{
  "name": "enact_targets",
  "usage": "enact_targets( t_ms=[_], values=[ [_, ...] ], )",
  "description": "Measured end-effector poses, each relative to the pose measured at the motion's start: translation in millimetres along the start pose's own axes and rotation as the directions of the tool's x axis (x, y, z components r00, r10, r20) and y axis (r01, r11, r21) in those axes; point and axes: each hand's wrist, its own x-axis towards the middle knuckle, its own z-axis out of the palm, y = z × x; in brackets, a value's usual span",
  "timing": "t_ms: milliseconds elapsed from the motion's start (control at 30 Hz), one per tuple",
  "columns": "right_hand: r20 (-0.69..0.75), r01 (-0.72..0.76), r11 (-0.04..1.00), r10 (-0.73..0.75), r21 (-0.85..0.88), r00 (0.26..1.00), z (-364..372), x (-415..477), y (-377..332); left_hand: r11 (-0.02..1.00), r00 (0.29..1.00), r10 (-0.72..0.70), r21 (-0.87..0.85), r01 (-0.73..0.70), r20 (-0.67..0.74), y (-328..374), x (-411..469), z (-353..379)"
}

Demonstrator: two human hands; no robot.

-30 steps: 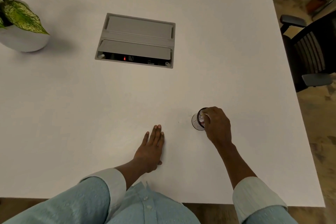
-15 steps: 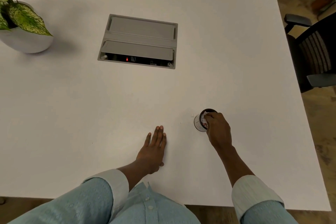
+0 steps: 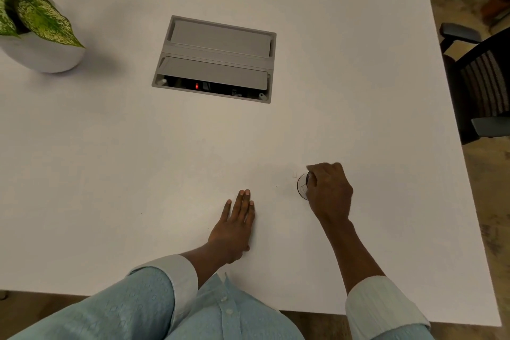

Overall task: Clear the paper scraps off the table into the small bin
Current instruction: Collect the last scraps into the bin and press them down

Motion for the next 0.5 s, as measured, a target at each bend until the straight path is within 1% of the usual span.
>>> enact_targets(
  t_ms=[33,67,133,200,233,300,367,500],
  values=[
    [0.025,0.064,0.997,-0.063,-0.037,0.998,1,3,-7,1.0,1.0,0.0,-0.004,0.0,0.001,1,0,1],
    [0.084,0.132,0.988,-0.125,-0.079,0.989,3,7,-14,1.0,1.0,0.001,-0.008,-0.001,-0.005,1,-1,2],
    [0.277,0.25,0.951,-0.194,-0.181,0.941,10,14,-31,1.0,1.0,0.004,-0.018,-0.004,-0.016,0,-1,2],
    [0.447,0.343,0.886,-0.181,-0.313,0.876,20,20,-46,0.999,1.0,0.01,-0.033,-0.011,-0.017,-2,-1,2],
    [0.505,0.368,0.859,-0.154,-0.357,0.849,25,24,-51,0.999,1.0,0.015,-0.041,-0.016,-0.023,-3,-1,3],
    [0.565,0.394,0.823,-0.111,-0.409,0.818,34,30,-55,0.998,0.999,0.024,-0.055,-0.026,-0.039,-6,-1,4],
    [0.591,0.398,0.797,-0.064,-0.454,0.804,40,36,-55,0.997,0.998,0.033,-0.069,-0.036,-0.046,-8,-1,5],
    [0.653,0.426,0.762,-0.006,-0.488,0.758,50,43,-57,0.994,0.997,0.041,-0.096,-0.047,-0.065,-11,1,11]
  ],
)
